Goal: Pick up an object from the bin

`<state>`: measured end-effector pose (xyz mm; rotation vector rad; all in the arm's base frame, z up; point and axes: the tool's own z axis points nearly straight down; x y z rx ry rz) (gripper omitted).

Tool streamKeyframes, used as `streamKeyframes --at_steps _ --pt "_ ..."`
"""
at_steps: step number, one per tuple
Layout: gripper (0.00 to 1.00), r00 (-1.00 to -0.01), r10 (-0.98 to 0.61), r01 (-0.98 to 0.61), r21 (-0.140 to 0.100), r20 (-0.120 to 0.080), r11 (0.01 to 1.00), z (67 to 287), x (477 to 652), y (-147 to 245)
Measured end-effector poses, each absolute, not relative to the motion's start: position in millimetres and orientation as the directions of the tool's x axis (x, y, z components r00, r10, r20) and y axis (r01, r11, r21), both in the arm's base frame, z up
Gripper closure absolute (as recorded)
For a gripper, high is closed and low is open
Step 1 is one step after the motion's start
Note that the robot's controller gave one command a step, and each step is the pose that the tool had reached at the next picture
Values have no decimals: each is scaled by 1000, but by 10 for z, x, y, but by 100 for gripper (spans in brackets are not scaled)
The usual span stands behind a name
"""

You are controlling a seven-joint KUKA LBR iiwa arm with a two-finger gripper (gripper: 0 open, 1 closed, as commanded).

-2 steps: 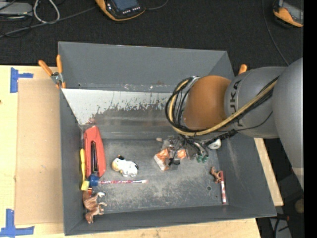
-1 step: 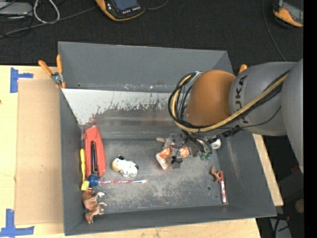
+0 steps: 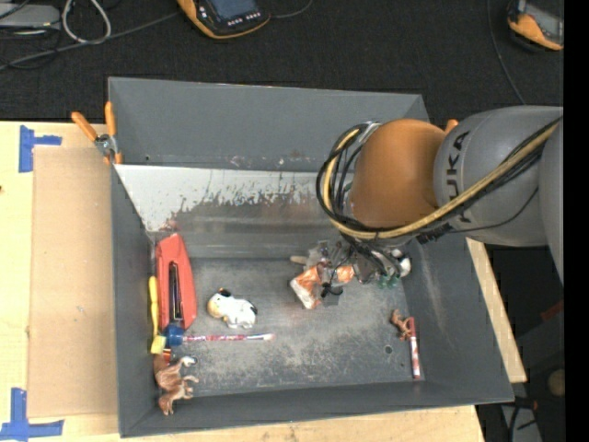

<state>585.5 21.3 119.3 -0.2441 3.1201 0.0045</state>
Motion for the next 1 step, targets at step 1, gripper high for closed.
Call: streamKeyframes --at_steps 1 --pt "100 -991 -136 -136 3 -5 991 1857 5725 79"
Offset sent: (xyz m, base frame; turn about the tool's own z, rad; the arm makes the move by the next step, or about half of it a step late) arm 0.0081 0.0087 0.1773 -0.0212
